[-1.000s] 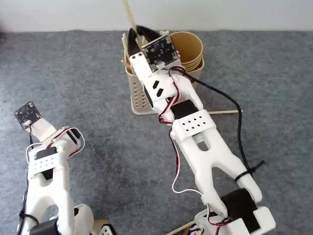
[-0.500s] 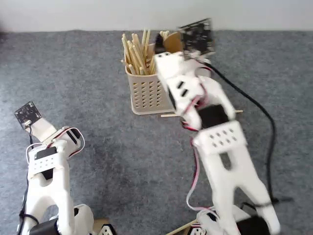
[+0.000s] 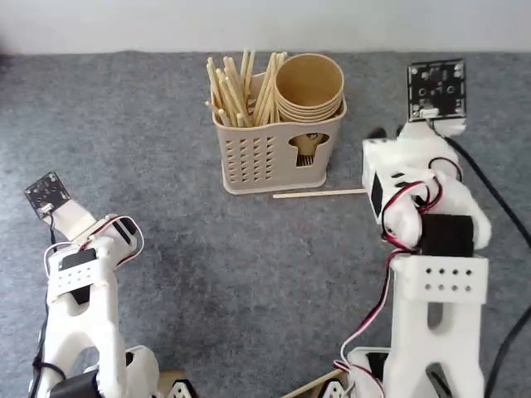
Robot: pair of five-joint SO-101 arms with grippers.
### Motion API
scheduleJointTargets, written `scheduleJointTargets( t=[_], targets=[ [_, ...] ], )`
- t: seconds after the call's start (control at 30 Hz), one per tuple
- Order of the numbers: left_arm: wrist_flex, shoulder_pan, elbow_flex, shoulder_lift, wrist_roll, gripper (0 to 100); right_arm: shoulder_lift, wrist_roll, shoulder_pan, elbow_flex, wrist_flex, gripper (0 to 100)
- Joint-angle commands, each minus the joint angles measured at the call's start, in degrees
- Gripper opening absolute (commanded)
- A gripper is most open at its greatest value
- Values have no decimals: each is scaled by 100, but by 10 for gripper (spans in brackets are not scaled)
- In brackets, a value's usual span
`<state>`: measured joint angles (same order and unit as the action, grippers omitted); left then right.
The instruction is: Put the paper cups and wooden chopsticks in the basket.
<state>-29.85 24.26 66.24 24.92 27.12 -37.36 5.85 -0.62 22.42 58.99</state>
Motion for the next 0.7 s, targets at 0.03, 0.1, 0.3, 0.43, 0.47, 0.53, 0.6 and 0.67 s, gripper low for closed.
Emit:
scheduleJointTargets(
  t=[0.03,0.1,0.3,0.43,0.47,0.53,0.6,0.67],
  targets=[
    [105,18,-145,149,-62,189,488,-290,-286,273,40,90],
    [105,18,-145,149,-62,189,910,-870,-409,255,31,90],
    [105,18,-145,149,-62,189,2193,-3262,-637,202,-778,91],
    [105,18,-145,149,-62,189,2879,-3833,-611,193,-1270,91],
    [105,18,-145,149,-62,189,3020,-3947,-611,193,-1393,91],
    [105,18,-145,149,-62,189,3292,-4290,-620,193,-1701,91],
    [105,9,-145,149,-62,189,3565,-4686,-664,193,-1991,91],
    [105,0,-145,149,-62,189,3820,-4976,-725,149,-2246,91]
  ],
)
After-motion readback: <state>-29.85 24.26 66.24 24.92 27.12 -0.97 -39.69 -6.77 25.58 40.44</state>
